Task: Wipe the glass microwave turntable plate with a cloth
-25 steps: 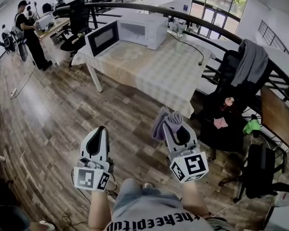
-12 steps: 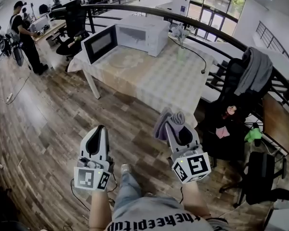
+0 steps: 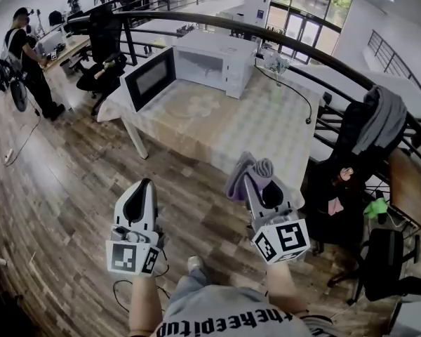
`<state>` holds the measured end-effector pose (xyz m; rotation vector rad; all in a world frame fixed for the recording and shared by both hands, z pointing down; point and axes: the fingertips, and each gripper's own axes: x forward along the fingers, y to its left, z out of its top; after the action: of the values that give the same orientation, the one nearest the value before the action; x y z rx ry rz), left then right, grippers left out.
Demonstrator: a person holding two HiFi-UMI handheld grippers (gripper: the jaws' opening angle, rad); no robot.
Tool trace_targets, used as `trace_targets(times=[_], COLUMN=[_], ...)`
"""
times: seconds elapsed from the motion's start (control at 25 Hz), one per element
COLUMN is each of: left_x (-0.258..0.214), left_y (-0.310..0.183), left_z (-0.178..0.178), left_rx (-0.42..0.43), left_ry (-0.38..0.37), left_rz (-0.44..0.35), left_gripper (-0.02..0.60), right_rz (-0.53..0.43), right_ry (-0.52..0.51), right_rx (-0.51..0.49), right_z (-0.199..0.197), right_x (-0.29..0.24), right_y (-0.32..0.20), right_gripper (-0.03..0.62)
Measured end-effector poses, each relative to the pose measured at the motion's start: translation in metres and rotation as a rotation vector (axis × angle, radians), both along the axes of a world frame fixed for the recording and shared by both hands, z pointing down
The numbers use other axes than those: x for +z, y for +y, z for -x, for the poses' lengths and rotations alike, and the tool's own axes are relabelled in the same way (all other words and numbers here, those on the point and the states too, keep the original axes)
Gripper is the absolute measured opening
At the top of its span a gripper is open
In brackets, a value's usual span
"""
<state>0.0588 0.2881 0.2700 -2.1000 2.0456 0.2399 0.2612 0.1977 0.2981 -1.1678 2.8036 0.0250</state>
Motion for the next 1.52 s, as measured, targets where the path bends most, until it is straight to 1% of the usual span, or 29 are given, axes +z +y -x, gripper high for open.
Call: trace_targets(times=[0.12,0.28,0.36,0.44,0.68,0.84,1.12,1.52], left_x=[0.001,0.004,0.007,0.01,0.03,0.035,0.028,0.012], left_y=[-0.017,-0.029,-0.034,-0.039,-0.058,-0.075,-0.116,-0.224], left_z=[0.03,0.059,0.072,0.083,0.099,0.109,0.142,0.172], left_rx=[0.006,0.023,0.025,0.024,0.032,0.032,-0.031,-0.051], left_ry=[-0.017,-0.031,-0.027,-0.007,0.063,0.061,0.035,0.013], left_rz=[0.008,0.005,0.003,0.003,0.024,0.03,0.023,0.01], left_gripper=[0.014,0.014,0.014,0.014,0.014,0.014,0.014,0.014], right_rz=[0.0,0.003,0.011,0.02,0.034,0.05,0.036,0.024], right_ry=[-0.004,-0.006,-0.007,-0.003,0.029,0.034,0.002,-0.022], right_rx=[0.01,0.015,0.016,0.02,0.039,0.036,-0.009,-0.043], right_z=[0.029,0.059,0.07,0.078,0.087,0.098,0.131,0.17], right_x=[-0.002,0.0,0.002,0.004,0.013,0.022,0.019,0.004], right_y=[-0.016,-0.027,-0.03,-0.035,-0.052,-0.072,-0.127,-0.242], right_gripper=[0.114,0.114,0.112,0.113,0.113,0.114,0.114,0.114])
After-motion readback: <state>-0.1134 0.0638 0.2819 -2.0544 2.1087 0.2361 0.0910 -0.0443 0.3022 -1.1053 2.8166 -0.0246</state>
